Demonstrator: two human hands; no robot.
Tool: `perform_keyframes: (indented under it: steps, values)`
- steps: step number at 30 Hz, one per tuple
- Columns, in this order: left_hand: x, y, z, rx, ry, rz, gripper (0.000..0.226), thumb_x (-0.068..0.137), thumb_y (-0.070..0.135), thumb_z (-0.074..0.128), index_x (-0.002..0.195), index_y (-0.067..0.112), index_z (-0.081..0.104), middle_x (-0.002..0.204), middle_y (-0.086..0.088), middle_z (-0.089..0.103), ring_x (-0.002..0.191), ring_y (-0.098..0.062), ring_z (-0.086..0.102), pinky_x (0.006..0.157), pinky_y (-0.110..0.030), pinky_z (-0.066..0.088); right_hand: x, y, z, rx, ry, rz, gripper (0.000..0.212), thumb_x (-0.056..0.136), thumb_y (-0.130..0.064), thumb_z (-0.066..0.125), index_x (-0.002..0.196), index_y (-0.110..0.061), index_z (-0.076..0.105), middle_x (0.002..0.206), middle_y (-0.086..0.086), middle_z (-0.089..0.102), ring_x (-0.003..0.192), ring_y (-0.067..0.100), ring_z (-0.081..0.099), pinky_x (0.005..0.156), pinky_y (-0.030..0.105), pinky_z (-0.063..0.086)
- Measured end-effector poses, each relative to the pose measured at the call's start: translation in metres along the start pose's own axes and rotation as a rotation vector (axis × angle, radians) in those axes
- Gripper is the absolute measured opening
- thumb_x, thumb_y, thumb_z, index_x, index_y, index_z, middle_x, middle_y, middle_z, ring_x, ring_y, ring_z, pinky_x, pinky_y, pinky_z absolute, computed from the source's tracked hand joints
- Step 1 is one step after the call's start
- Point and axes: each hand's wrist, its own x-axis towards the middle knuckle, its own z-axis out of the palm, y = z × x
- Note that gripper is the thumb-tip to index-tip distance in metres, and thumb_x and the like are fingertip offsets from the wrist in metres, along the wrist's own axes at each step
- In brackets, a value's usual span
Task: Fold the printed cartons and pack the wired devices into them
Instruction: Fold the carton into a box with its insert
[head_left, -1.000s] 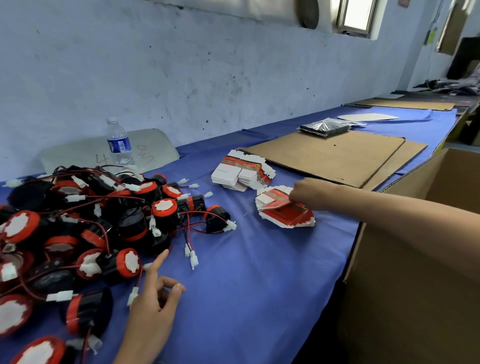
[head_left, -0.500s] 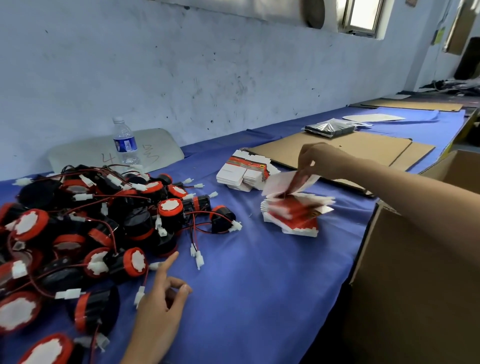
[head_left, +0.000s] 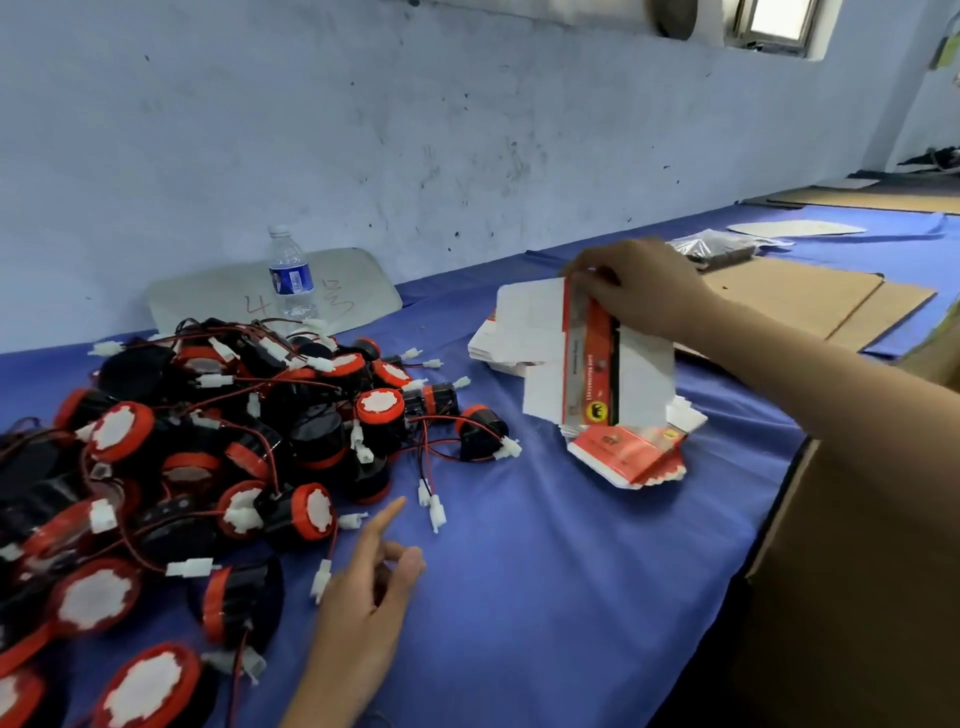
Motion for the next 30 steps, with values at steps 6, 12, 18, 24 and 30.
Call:
perform_keyframes:
  steps: [6,12,18,24,30]
  values:
    - [-0.008,0.014,0.002,-0.196,0.002,-0.093,0.088,0.065,0.086,0.052,0.129,0.024,0.050,0.095,0.009,0.071,0.084,-0.004,0.067,0.085,-0.025,0.053,-0.064,-0.090,0.107,0.819,0.013,0.171,0.020,0.097,-0.011,0.052,0.092,-0.023,0.067,0.080,-0.018,0.063,0.068,-0.006,0.057,0.065,0.008,0.042]
    - [-0.012,0.012,-0.002,-0.225,0.181,-0.170,0.013,0.098,0.027,0.040,0.099,0.034,0.051,0.101,0.028,0.048,0.104,-0.002,0.050,0.069,0.009,0.030,-0.109,-0.139,0.174,1.289,0.066,0.323,0.023,0.098,-0.013,0.053,0.097,-0.031,0.067,0.091,-0.018,0.071,0.085,-0.003,0.062,0.074,0.012,0.046]
    - [-0.005,0.015,-0.004,-0.298,0.263,0.045,0.099,0.059,0.089,0.056,0.129,0.021,0.040,0.105,0.027,0.064,0.104,0.020,0.054,0.079,0.000,0.041,-0.113,-0.139,0.157,1.575,-0.153,0.202,0.022,0.096,-0.026,0.050,0.095,-0.022,0.072,0.096,-0.010,0.074,0.090,0.002,0.066,0.076,0.013,0.048]
    - [0.006,0.002,-0.024,-0.158,0.520,-0.023,0.067,0.058,0.044,0.080,0.113,0.050,0.042,0.082,0.020,0.069,0.081,0.013,0.063,0.065,0.000,0.041,-0.127,-0.147,0.145,1.387,-0.800,0.261,0.066,0.084,-0.056,0.055,0.111,0.004,0.060,0.114,0.025,0.062,0.116,0.024,0.056,0.096,0.042,0.045]
    - [0.008,0.014,-0.027,-0.393,0.452,-0.099,0.061,0.076,0.048,0.063,0.131,0.057,0.037,0.097,0.002,0.072,0.084,-0.012,0.071,0.061,-0.019,0.054,-0.117,-0.141,0.155,1.985,-0.601,0.519,0.059,0.080,-0.061,0.058,0.119,-0.019,0.067,0.122,0.010,0.067,0.113,0.026,0.064,0.087,0.036,0.054]
